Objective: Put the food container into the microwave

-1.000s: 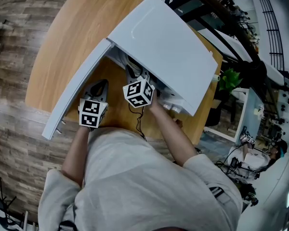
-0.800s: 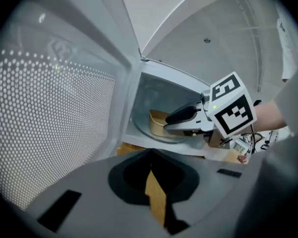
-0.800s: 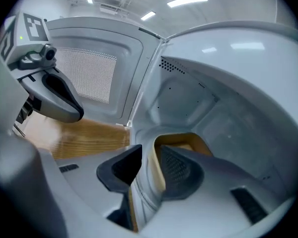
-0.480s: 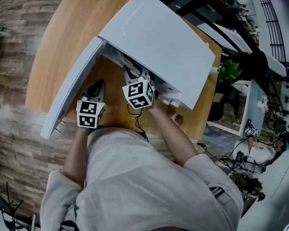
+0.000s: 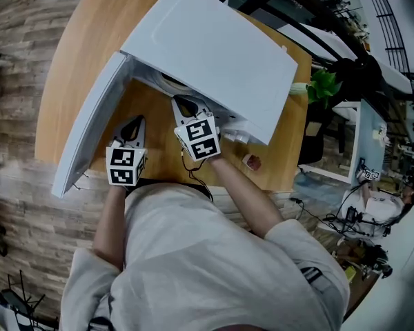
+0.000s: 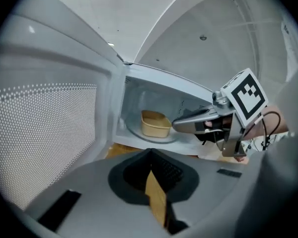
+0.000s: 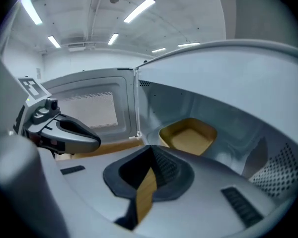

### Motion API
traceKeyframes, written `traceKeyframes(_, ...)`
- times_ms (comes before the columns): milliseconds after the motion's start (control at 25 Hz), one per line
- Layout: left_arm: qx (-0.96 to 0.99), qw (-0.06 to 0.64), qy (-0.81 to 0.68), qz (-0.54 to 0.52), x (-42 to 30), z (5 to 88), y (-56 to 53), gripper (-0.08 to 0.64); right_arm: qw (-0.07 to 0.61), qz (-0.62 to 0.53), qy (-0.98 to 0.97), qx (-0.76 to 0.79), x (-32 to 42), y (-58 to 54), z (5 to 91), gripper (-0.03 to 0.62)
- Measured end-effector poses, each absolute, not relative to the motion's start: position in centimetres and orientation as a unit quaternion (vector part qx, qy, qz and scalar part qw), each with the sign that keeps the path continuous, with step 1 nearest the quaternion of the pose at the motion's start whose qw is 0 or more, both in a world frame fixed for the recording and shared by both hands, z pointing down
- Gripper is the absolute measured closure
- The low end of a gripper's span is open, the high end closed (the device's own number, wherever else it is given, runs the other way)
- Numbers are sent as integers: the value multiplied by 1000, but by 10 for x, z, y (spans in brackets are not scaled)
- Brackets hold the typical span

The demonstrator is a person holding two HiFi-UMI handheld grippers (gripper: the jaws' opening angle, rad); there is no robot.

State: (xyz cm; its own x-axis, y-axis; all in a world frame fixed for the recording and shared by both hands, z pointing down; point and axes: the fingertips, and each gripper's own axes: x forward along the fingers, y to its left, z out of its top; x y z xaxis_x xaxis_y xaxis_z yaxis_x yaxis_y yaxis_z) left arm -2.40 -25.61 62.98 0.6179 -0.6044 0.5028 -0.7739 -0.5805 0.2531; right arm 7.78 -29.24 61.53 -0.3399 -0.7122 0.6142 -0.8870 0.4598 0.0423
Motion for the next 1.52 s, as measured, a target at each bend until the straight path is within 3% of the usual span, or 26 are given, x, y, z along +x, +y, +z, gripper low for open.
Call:
traceKeyframes(800,901,197,-315,224,48,612,-193,548,217,192,-817,499,101,-162,594,589)
traceKeyframes(1520,952,156,-170,202,177,572,-109,548,172,181,-696,673,250,-61,575,589)
